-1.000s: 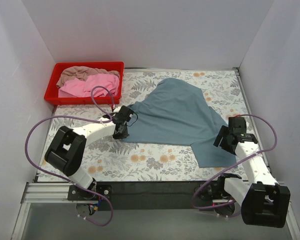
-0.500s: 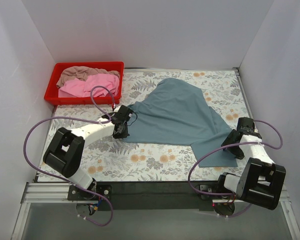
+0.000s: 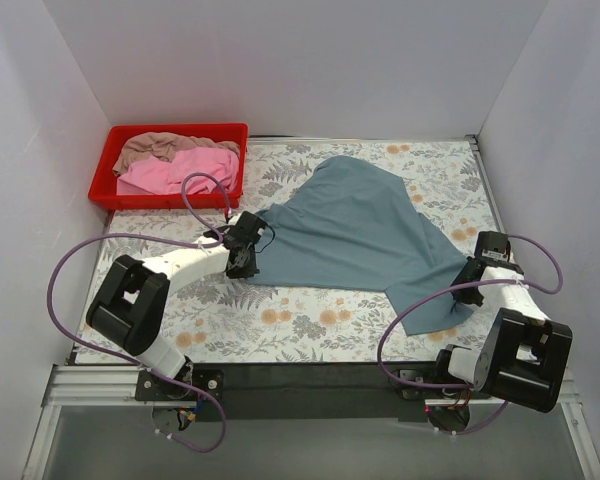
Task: Fold and stack the t-shirts
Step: Flatten the tshirt out
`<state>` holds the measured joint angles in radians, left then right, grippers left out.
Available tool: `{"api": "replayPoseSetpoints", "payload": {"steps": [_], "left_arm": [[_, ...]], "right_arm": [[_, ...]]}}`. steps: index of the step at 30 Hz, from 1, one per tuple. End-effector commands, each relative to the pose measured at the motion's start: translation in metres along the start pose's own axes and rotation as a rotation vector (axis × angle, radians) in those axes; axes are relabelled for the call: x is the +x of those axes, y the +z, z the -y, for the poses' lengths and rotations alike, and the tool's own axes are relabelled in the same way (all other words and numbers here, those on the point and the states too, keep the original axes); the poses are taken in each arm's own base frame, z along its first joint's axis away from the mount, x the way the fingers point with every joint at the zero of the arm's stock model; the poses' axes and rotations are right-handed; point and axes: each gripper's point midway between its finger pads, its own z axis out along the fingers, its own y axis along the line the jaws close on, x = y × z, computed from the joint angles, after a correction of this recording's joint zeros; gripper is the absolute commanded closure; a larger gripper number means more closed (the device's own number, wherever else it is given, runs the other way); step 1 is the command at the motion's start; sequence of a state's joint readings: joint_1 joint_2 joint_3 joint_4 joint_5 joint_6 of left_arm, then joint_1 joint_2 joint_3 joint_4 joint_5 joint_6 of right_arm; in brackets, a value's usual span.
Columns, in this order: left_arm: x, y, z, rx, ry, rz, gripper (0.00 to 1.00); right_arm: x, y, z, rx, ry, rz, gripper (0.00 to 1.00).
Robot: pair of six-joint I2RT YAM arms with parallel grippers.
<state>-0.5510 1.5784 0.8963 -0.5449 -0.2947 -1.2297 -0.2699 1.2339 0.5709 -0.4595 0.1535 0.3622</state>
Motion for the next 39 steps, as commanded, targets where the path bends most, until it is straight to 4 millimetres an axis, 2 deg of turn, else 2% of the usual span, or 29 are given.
{"api": "replayPoseSetpoints", "payload": {"steps": [1, 3, 6, 7, 8, 10, 11, 12, 13, 14, 15, 17, 18, 19, 20, 21, 22, 23, 24, 25, 26, 27, 28, 29, 30, 33, 34, 35, 39], "left_arm": [[-0.009, -0.008, 0.000, 0.020, -0.007, 0.040, 1.00], [-0.008, -0.005, -0.001, 0.012, -0.004, 0.039, 1.00], [-0.017, -0.005, -0.001, -0.005, -0.005, 0.049, 1.00], [-0.034, -0.012, 0.006, 0.002, -0.013, 0.075, 1.00], [-0.042, -0.015, 0.009, 0.000, -0.010, 0.084, 1.00], [-0.062, -0.024, 0.013, -0.017, -0.005, 0.097, 1.00], [-0.098, -0.042, 0.026, 0.007, -0.021, 0.172, 1.00], [-0.115, -0.052, 0.031, 0.015, -0.024, 0.202, 1.00], [-0.123, -0.055, 0.032, -0.005, -0.011, 0.198, 1.00], [-0.170, -0.087, 0.043, 0.020, -0.039, 0.306, 1.00], [-0.187, -0.098, 0.045, 0.015, -0.045, 0.336, 1.00], [-0.217, -0.120, 0.050, 0.001, -0.047, 0.371, 1.00], [-0.259, -0.168, 0.054, 0.041, -0.088, 0.491, 1.00], [-0.267, -0.183, 0.051, 0.033, -0.092, 0.505, 1.00], [-0.277, -0.193, 0.051, 0.027, -0.098, 0.527, 1.00], [-0.298, -0.232, 0.044, 0.044, -0.136, 0.619, 1.00], [-0.305, -0.249, 0.041, 0.063, -0.162, 0.671, 1.00], [-0.306, -0.285, 0.029, 0.105, -0.184, 0.739, 1.00], [-0.301, -0.291, 0.022, 0.107, -0.176, 0.757, 1.00], [-0.306, -0.310, 0.018, 0.144, -0.208, 0.820, 1.00], [-0.304, -0.326, 0.012, 0.166, -0.226, 0.855, 1.00], [-0.297, -0.370, -0.008, 0.219, -0.272, 0.937, 1.00], [-0.293, -0.380, -0.009, 0.260, -0.284, 0.967, 1.00], [-0.288, -0.401, -0.017, 0.303, -0.298, 1.011, 1.00], [-0.275, -0.435, -0.035, 0.356, -0.329, 1.077, 1.00], [-0.258, -0.469, -0.049, 0.444, -0.328, 1.161, 1.00], [-0.248, -0.488, -0.060, 0.476, -0.338, 1.198, 1.00], [-0.243, -0.496, -0.062, 0.495, -0.321, 1.212, 1.00], [-0.231, -0.526, -0.068, 0.564, -0.297, 1.248, 1.00]], "right_arm": [[0.041, 0.007, -0.005, -0.051, -0.002, -0.128, 0.99], [0.032, 0.000, -0.011, -0.085, -0.020, -0.103, 0.99], [-0.010, -0.024, -0.028, -0.158, -0.034, 0.025, 0.99], [-0.026, -0.038, -0.033, -0.175, -0.033, 0.081, 0.99], [-0.054, -0.058, -0.040, -0.197, -0.036, 0.161, 0.99], [-0.089, -0.090, -0.047, -0.218, -0.034, 0.280, 0.99], [-0.106, -0.105, -0.050, -0.226, -0.034, 0.334, 0.99], [-0.140, -0.142, -0.058, -0.256, -0.036, 0.447, 0.99], [-0.156, -0.159, -0.059, -0.256, -0.035, 0.499, 0.99], [-0.172, -0.181, -0.062, -0.267, -0.034, 0.554, 0.99], [-0.198, -0.222, -0.067, -0.295, -0.036, 0.657, 0.99], [-0.223, -0.262, -0.071, -0.318, -0.036, 0.748, 0.99], [-0.232, -0.282, -0.072, -0.327, -0.037, 0.793, 0.99], [-0.248, -0.324, -0.071, -0.338, -0.036, 0.895, 0.99], [-0.253, -0.341, -0.069, -0.340, -0.041, 0.938, 0.99], [-0.257, -0.365, -0.067, -0.344, -0.044, 0.998, 0.99], [-0.261, -0.396, -0.062, -0.338, -0.063, 1.075, 0.99], [-0.261, -0.415, -0.058, -0.338, -0.065, 1.121, 0.99], [-0.258, -0.436, -0.053, -0.335, -0.067, 1.174, 0.99], [-0.255, -0.460, -0.045, -0.323, -0.069, 1.234, 0.99], [-0.251, -0.473, -0.040, -0.316, -0.071, 1.269, 0.99], [-0.242, -0.493, -0.034, -0.320, -0.072, 1.321, 0.99], [-0.237, -0.506, -0.029, -0.319, -0.070, 1.354, 0.99], [-0.230, -0.523, -0.024, -0.316, -0.077, 1.401, 0.99], [-0.218, -0.540, -0.019, -0.327, -0.079, 1.447, 0.99], [-0.197, -0.581, -0.005, -0.329, -0.089, 1.564, 0.99], [-0.192, -0.590, 0.000, -0.322, -0.083, 1.595, 0.99], [-0.185, -0.606, 0.006, -0.327, -0.077, 1.635, 0.99], [-0.171, -0.642, 0.014, -0.340, -0.125, 1.750, 0.99]]}}
